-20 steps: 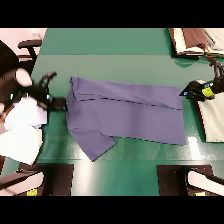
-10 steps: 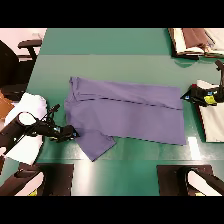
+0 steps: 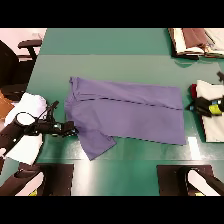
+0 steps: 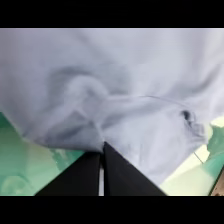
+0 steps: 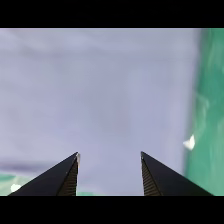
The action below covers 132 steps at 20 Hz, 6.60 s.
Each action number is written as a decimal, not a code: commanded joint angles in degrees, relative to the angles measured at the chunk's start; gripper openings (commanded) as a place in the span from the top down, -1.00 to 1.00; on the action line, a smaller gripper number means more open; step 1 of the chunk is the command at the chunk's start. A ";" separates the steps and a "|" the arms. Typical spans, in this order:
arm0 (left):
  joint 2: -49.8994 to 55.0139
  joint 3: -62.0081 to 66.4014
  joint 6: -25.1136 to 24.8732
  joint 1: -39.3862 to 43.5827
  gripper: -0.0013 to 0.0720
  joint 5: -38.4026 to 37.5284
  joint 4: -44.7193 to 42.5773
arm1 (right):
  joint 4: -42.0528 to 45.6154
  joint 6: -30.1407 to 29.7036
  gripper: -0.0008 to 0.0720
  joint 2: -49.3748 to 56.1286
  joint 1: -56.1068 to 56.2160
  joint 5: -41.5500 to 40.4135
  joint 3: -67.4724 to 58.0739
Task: Fold the shirts.
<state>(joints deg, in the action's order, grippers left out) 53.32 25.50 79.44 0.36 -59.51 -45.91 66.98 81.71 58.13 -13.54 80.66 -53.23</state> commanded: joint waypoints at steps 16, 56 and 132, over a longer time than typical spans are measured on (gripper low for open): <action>-8.87 7.23 3.02 0.00 0.91 -12.17 -15.78 | -2.12 -2.95 0.93 3.39 -6.75 -0.50 19.43; 25.20 44.96 -3.13 2.93 0.87 -2.93 -13.60 | -8.55 -7.93 -0.60 34.88 0.26 -0.33 -13.81; 14.29 64.08 1.05 12.81 0.90 0.61 -18.95 | -31.08 -5.33 0.93 56.68 49.29 -16.70 -44.02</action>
<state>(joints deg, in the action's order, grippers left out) 67.48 89.56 80.55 11.90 -60.18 -66.13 35.35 77.67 113.08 35.16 63.51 -92.29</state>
